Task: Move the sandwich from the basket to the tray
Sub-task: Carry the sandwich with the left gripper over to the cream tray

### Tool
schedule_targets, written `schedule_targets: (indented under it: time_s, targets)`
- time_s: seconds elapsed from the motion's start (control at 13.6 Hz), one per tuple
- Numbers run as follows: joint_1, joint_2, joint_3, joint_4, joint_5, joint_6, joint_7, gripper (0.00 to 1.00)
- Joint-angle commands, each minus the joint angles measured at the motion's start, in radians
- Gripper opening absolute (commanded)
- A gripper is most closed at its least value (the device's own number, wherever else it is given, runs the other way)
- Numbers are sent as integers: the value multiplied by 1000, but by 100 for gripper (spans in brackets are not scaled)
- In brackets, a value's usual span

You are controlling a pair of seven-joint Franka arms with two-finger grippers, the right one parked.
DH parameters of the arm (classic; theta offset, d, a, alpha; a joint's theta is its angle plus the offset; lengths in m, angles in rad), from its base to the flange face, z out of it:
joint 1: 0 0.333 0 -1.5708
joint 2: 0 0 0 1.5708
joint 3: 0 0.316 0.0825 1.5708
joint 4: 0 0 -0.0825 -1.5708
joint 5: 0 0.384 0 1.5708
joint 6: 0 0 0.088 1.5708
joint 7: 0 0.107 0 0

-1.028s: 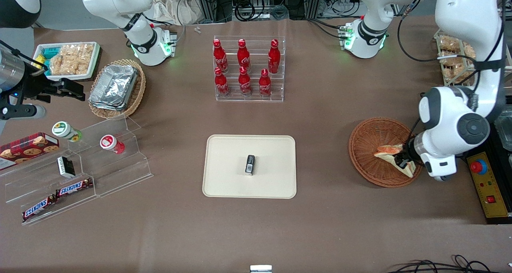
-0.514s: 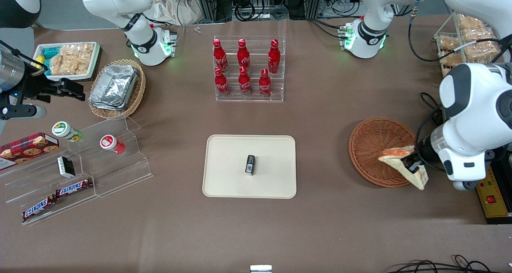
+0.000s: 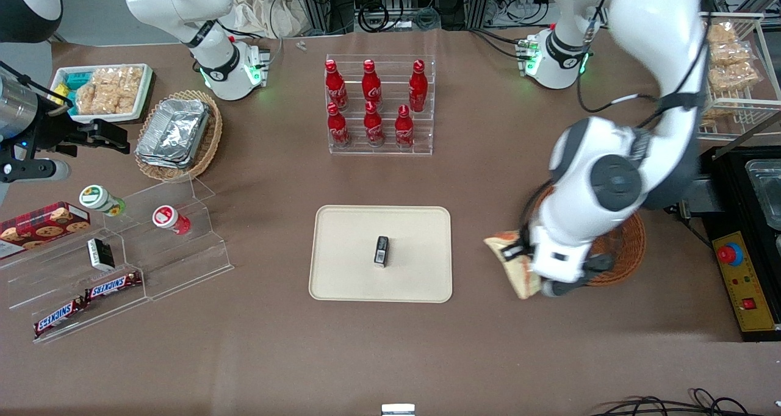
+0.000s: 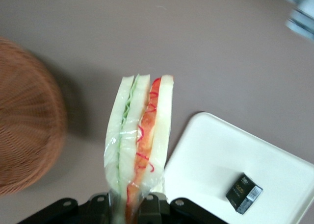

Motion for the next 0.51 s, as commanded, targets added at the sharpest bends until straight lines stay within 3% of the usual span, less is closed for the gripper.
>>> schedule_targets:
  time_s: [0.0,0.15,0.44]
  targets:
    - [-77,99,0,62,15,51,74,2]
    - [-130,165,1,88,20,61,79,6]
    - [-194,221,0,91,18,64,135,5]
